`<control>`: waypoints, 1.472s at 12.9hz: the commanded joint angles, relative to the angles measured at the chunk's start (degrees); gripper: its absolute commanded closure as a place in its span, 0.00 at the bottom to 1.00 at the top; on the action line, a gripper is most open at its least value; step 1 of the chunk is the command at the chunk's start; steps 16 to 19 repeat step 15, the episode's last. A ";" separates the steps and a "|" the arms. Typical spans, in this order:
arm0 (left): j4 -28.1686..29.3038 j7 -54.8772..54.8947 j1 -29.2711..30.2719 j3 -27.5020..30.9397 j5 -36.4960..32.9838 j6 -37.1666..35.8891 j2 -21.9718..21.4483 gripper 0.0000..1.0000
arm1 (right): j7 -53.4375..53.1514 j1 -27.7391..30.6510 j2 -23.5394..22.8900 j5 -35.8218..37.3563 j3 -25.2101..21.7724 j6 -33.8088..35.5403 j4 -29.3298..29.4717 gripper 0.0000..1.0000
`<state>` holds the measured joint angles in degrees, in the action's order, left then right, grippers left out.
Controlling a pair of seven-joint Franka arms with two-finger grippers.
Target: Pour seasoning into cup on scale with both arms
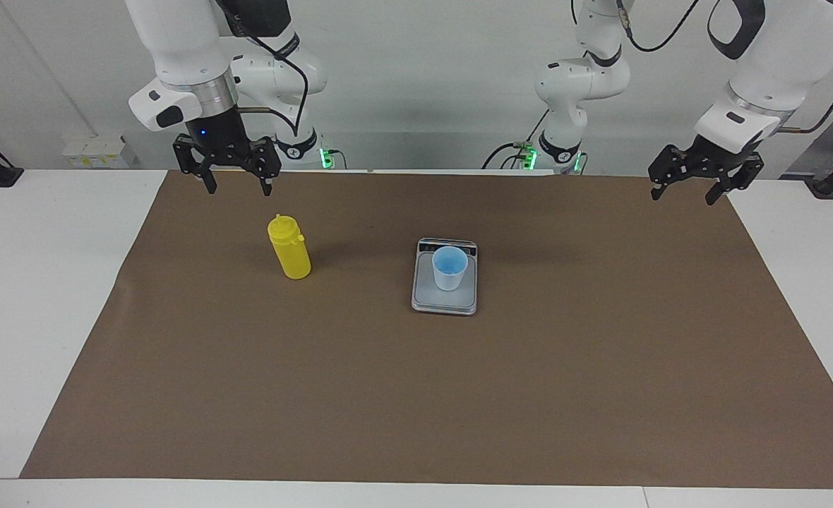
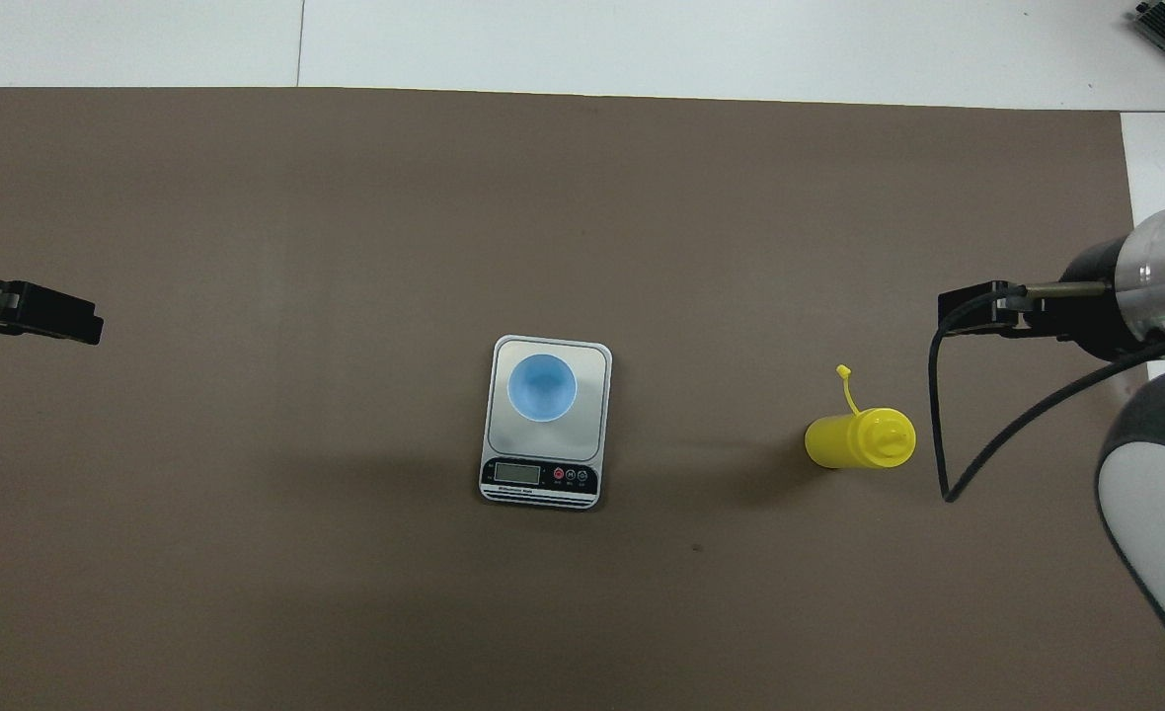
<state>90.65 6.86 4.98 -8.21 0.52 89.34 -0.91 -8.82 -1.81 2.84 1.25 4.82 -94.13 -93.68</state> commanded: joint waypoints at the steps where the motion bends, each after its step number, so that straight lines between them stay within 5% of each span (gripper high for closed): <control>1: 1.02 0.26 0.73 -0.32 -0.70 -0.32 -1.11 0.00 | 3.63 1.11 -1.25 0.07 0.11 1.84 1.57 0.00; 19: 1.37 0.17 -0.15 -0.49 -0.70 -0.22 -1.20 0.00 | 7.33 1.90 0.50 -0.19 -0.07 0.17 -2.65 0.00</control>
